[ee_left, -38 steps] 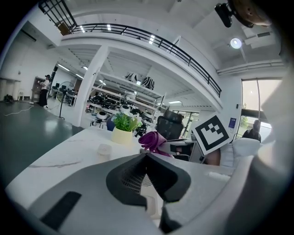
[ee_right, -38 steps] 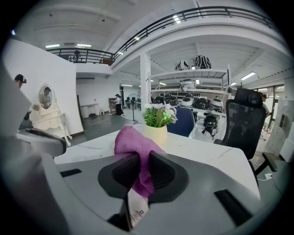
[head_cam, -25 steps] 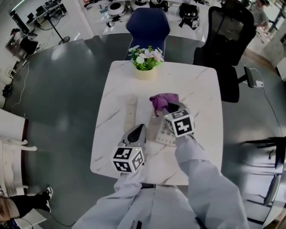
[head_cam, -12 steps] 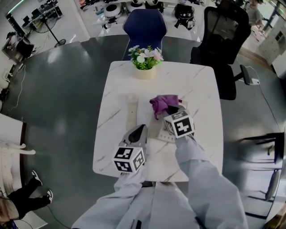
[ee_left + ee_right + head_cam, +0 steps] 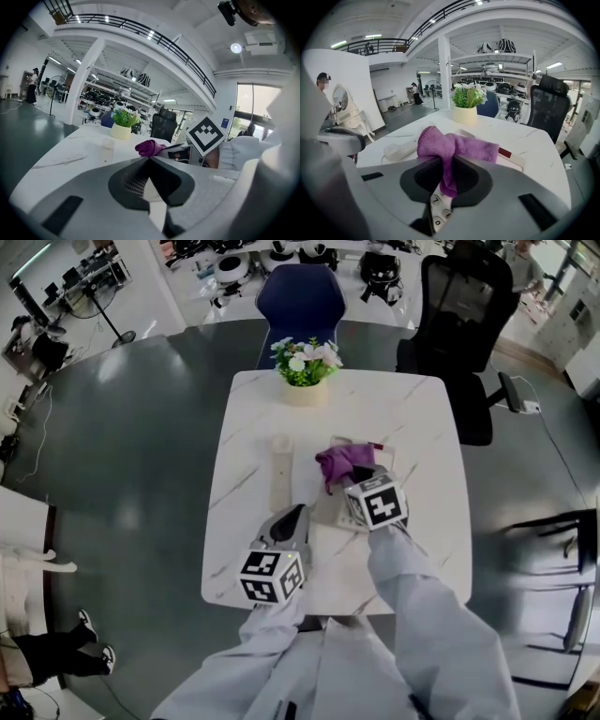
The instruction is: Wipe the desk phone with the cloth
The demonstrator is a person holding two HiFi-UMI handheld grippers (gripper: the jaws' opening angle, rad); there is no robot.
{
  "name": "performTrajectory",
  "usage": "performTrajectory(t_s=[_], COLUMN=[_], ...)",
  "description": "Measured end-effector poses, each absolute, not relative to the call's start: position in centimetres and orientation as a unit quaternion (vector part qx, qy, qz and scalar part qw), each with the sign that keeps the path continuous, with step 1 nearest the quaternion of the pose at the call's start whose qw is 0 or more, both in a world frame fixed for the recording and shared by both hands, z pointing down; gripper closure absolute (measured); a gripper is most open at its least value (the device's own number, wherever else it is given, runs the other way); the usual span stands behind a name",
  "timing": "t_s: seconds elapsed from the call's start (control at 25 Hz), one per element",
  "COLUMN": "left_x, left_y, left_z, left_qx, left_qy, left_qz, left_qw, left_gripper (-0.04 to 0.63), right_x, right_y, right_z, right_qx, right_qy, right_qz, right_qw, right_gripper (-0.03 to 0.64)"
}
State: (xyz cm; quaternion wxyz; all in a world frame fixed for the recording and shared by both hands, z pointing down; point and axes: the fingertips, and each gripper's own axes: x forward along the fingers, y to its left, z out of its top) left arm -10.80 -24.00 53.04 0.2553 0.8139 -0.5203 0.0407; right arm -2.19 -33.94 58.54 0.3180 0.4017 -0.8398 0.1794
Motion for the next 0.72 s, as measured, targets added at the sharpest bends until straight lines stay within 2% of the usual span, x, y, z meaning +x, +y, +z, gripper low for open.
performTrajectory(t_s=[0.72], left_x=[-10.4], left_y=[-22.4], left_z=[52.4], left_qx=[0.831], left_qy=[-0.5], left_qz=[0.05], left_qw=[0.239], left_gripper=[0.597], right_x=[-2.6], right_y=[-30.9], right_z=[58.2], right_qx=[0.415], right_qy=[-0.834], right_qz=[0.18], right_qw=[0.317], right_gripper=[0.58])
